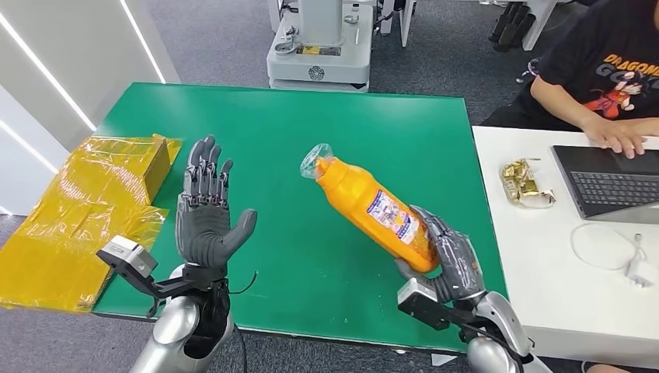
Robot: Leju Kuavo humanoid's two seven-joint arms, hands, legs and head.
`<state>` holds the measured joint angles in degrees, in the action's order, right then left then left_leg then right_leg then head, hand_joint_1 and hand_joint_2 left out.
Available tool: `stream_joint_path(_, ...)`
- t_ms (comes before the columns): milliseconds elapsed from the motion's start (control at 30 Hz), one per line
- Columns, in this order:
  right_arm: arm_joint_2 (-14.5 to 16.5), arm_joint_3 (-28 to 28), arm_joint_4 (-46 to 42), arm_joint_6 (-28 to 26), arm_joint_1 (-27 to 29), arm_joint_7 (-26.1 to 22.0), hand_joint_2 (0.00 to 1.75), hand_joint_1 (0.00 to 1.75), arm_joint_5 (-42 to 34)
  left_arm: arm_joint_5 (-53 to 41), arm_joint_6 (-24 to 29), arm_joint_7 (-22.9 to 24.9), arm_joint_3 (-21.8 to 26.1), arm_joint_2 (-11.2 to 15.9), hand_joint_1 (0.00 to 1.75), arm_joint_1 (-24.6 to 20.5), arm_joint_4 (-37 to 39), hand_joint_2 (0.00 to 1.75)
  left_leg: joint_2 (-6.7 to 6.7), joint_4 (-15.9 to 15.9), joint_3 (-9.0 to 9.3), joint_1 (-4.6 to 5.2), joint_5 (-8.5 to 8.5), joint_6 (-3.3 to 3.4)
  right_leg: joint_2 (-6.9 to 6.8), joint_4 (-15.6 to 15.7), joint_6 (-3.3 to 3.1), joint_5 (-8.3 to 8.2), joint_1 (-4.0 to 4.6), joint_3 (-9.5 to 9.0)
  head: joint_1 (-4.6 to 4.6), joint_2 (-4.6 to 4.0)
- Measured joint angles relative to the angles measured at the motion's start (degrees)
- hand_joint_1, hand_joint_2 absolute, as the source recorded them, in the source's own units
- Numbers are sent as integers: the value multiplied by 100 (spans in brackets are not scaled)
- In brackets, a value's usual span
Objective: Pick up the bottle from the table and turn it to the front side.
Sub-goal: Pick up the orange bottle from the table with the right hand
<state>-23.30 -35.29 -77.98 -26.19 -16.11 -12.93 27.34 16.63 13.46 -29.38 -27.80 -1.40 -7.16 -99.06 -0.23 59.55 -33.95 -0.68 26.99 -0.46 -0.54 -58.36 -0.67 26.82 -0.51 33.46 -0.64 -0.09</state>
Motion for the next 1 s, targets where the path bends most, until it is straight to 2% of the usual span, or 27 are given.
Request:
stream_joint_path(133, 154, 261, -343, -603, 395, -388, 175, 175, -103, 11, 37, 7, -1, -27, 0, 27, -3, 175, 1, 1, -1, 1, 0, 1, 1, 0, 2, -1, -1, 0, -1, 0)
stream_joint_path(367, 387, 443, -860, -903, 801, -520, 175, 175, -171, -107, -65, 151, 0, -127, 0, 114, -47, 175, 1, 1, -1, 1, 0, 1, 3, 1, 2, 0, -1, 1, -1, 0)
stream_joint_path(467, 435, 462, -982, -866, 867, -540, 175, 175, -156, -42, -306, 324, 0, -144, 0, 153, -69, 175, 2, 1, -1, 2, 0, 1, 4, 0, 2, 0, -1, 1, -1, 0)
stream_joint_path(667, 472, 435, -1037, -538, 853, -535, 175, 175, -94, 570, -1237, 827, -11, -145, 0, 199, -81, 175, 3, 2, 0, 2, -1, 1, 5, 0, 2, -1, -1, 1, -1, 0)
stream_joint_path(1000, 496, 424, -1036, -436, 815, -521, 175, 175, -87, 720, -1435, 940, -17, -144, 0, 204, -81, 175, 3, 1, -1, 2, 0, 1, 5, 0, 2, -1, -1, 1, -1, 0)
